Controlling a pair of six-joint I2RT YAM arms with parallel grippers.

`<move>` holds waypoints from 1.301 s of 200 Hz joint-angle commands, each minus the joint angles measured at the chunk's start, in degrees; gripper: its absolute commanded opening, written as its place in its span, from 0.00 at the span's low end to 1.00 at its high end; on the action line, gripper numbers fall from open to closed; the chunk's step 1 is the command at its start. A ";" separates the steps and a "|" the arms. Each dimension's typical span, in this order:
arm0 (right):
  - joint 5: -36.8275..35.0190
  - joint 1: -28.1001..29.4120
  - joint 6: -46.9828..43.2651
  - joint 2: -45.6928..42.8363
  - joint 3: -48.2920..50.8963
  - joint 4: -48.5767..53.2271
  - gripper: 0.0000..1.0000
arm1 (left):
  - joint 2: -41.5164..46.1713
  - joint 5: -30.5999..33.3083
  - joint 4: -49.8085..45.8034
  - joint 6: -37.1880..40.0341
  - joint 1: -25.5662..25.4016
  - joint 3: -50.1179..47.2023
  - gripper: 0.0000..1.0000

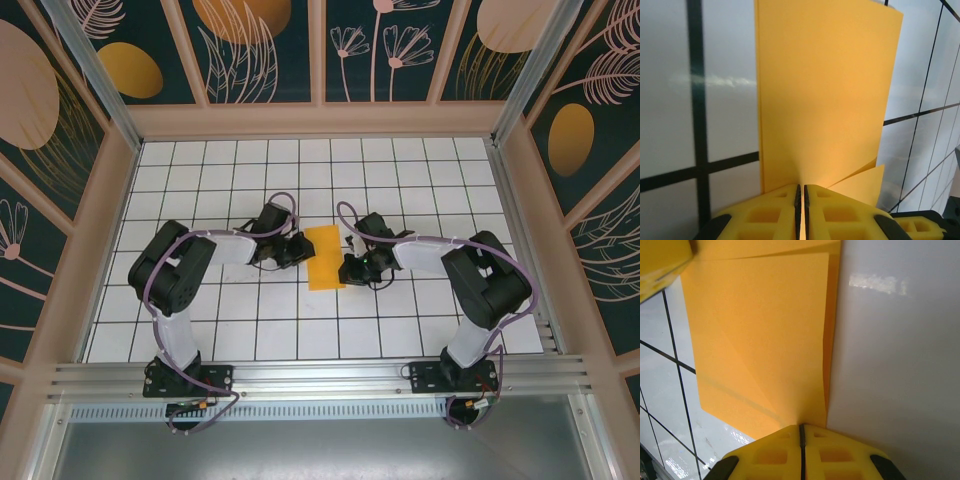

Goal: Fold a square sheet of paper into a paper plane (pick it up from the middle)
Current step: Fold the triangle a second time at the center of the table.

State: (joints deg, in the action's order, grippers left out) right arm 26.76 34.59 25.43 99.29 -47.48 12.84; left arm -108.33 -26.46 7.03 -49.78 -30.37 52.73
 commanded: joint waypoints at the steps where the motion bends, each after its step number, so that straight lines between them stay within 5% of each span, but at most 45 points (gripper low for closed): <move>1: -9.24 0.73 -0.73 6.34 4.52 8.39 0.10 | 0.29 9.04 -6.66 3.87 3.50 0.42 0.15; 36: -8.64 1.17 -0.56 5.68 2.98 8.19 0.10 | 5.25 5.08 -5.17 3.97 3.32 2.29 0.16; 75: -8.13 1.40 -0.38 5.46 2.05 8.08 0.10 | 7.30 -4.76 6.96 -3.61 1.59 -3.36 0.15; 120: -8.04 1.43 -0.29 5.40 1.71 8.51 0.10 | 3.27 -4.39 7.75 -5.02 -3.29 -2.69 0.12; 260: 0.56 1.41 0.57 -0.37 -10.08 4.48 0.09 | -1.61 2.64 -1.34 -2.56 -3.69 -1.18 0.09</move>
State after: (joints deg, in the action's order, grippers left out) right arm 25.17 35.79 25.45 99.22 -54.59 18.74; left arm -108.29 -27.38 10.02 -53.67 -34.20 51.35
